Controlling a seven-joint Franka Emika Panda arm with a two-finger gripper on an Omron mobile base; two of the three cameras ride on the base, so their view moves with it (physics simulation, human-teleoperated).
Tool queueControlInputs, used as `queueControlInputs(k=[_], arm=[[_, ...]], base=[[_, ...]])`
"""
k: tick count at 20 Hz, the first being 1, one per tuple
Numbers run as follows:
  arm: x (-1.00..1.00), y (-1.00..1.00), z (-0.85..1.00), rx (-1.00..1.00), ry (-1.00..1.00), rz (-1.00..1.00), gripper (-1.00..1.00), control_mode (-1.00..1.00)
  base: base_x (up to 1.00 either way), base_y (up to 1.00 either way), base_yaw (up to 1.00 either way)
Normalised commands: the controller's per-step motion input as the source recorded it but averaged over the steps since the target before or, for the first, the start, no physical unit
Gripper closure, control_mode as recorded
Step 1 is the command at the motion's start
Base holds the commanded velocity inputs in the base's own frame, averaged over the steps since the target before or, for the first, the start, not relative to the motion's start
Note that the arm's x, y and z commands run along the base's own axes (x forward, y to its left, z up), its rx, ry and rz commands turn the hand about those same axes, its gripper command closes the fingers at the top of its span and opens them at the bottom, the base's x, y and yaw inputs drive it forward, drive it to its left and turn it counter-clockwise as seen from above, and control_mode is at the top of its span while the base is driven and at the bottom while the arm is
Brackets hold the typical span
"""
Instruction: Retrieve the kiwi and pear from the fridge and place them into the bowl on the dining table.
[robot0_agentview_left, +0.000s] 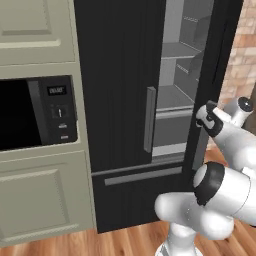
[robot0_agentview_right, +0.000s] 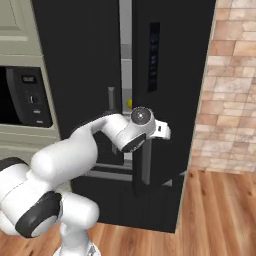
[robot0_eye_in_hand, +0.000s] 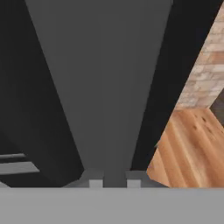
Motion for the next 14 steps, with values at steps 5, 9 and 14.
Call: queueControlInputs(k=[5,9,14], arm=[[-0.95,-0.91,0.3,0.0,0.09,-0.01,1.0,-1.0],[-1.0,-0.17,0.61,-0.02,-0.01,0.0,1.0,-1.0],[-1.0,0.46,0.69,-0.19,-0.14,0.0,1.0,-1.0]], base=[[0.0,0.0,0.0],[0.0,0.0,0.0],[0.0,0.0,0.0]])
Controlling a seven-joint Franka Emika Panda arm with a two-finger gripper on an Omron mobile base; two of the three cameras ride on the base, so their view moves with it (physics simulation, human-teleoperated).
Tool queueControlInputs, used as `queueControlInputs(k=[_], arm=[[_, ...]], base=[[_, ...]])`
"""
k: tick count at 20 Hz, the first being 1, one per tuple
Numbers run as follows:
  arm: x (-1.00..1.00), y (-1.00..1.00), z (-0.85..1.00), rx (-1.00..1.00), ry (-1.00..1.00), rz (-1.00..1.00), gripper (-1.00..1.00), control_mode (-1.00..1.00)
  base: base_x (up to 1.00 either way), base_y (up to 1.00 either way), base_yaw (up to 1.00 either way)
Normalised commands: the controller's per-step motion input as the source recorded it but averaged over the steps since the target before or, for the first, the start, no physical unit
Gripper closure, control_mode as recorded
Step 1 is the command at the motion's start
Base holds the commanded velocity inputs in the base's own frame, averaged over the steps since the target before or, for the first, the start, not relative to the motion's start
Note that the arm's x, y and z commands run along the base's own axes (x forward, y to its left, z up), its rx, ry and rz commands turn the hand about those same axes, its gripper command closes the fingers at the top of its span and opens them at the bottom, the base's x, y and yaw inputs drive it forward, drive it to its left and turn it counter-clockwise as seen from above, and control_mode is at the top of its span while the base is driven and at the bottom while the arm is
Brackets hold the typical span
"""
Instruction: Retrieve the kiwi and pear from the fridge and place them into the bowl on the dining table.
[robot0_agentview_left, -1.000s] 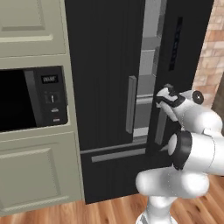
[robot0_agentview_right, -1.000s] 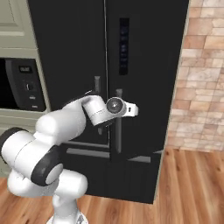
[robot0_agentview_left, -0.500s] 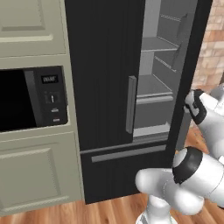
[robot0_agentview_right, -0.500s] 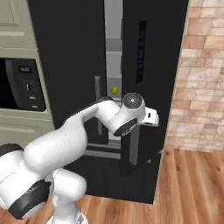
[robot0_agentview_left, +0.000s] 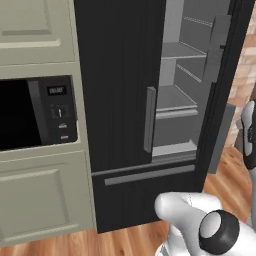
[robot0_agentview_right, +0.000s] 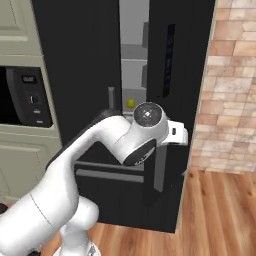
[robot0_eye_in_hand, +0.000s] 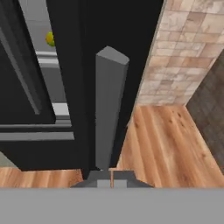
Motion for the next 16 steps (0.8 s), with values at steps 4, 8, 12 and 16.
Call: queueControlInputs(k=[4,8,12,16], arm=[[-0.93,1.0,0.46,-0.34,-0.18,0.0,1.0,-1.0],[-0.55,1.0,0.03,-0.41,-0.06,0.0,1.0,-1.0],[-0.24,0.95,0.04,-0.38,0.16,-0.03,-1.0,-1.0],[0.02,0.69,0.33,-0.37,0.22,-0.05,-1.0,-1.0]], base=[[0.0,0.0,0.0],[0.0,0.0,0.0],[0.0,0.0,0.0],[0.0,0.0,0.0]])
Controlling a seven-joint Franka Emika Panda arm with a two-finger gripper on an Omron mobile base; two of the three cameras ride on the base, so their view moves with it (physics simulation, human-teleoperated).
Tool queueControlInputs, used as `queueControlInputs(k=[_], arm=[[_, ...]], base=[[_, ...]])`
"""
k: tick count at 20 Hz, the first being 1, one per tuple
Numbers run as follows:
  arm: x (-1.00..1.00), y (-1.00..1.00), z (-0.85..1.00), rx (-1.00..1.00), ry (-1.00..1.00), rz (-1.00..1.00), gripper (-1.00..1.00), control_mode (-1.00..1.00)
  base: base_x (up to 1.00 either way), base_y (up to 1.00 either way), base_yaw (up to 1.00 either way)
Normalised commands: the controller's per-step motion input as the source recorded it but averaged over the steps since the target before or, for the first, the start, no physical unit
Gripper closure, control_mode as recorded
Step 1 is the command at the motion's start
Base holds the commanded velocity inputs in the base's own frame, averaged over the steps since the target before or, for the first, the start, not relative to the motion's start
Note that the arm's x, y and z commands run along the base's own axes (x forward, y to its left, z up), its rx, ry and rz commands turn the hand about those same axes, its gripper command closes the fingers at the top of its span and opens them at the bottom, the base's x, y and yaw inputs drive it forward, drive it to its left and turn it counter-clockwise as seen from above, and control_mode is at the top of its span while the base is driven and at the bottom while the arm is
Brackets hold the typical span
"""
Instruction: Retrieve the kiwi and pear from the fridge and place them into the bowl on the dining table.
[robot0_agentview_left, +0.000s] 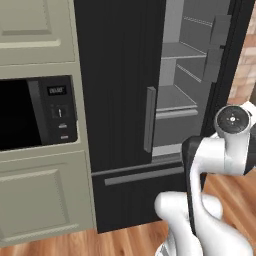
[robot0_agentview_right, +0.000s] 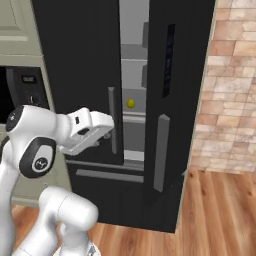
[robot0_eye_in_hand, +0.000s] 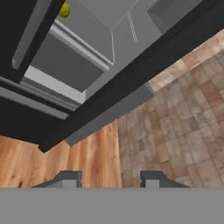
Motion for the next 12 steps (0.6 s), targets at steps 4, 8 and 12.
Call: queueControlInputs(k=[4,8,12], arm=[[0.44,0.8,0.11,-0.33,0.13,-0.01,-1.0,-1.0],[0.84,0.53,-0.35,-0.23,0.15,0.0,-1.0,-1.0],[1.0,0.0,-0.54,-0.08,0.2,0.0,-1.0,-1.0]], base=[[0.0,0.0,0.0],[0.0,0.0,0.0],[0.0,0.0,0.0]])
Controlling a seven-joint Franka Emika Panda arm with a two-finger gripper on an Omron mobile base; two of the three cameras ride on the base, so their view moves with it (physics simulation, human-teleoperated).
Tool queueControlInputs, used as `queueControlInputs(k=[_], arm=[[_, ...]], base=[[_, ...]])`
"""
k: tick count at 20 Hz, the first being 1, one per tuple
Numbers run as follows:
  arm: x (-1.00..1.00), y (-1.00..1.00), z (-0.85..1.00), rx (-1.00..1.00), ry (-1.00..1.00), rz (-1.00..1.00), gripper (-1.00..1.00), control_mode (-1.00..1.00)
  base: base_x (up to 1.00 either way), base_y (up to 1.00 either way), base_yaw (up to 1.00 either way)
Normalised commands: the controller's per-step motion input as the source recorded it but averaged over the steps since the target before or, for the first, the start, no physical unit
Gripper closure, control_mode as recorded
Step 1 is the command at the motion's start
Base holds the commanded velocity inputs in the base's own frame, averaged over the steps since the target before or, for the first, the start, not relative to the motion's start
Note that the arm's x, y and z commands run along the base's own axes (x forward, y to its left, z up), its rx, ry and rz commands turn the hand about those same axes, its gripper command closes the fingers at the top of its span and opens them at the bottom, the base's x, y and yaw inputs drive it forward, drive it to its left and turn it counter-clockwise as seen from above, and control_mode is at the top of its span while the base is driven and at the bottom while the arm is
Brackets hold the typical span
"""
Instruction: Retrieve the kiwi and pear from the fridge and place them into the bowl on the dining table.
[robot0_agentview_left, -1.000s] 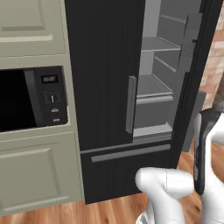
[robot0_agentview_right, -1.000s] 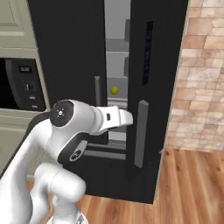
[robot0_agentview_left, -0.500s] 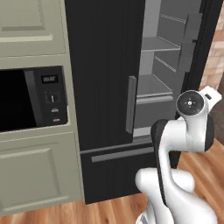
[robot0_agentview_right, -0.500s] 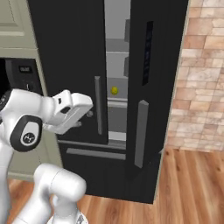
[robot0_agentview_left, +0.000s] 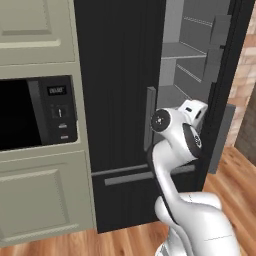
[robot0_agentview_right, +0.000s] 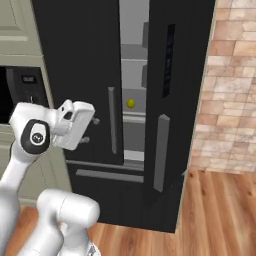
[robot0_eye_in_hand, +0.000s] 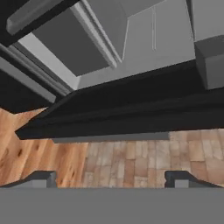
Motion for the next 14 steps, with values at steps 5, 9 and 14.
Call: queueControlInputs(k=[5,9,14], arm=[[1.0,-0.31,-0.3,-0.01,0.26,0.0,-1.0,-1.0],[1.0,-0.44,-0.01,0.0,0.26,0.0,-1.0,-1.0],[1.0,-0.38,-0.26,0.0,0.14,0.0,-1.0,-1.0]], base=[[0.0,0.0,0.0],[0.0,0.0,0.0],[0.0,0.0,0.0]])
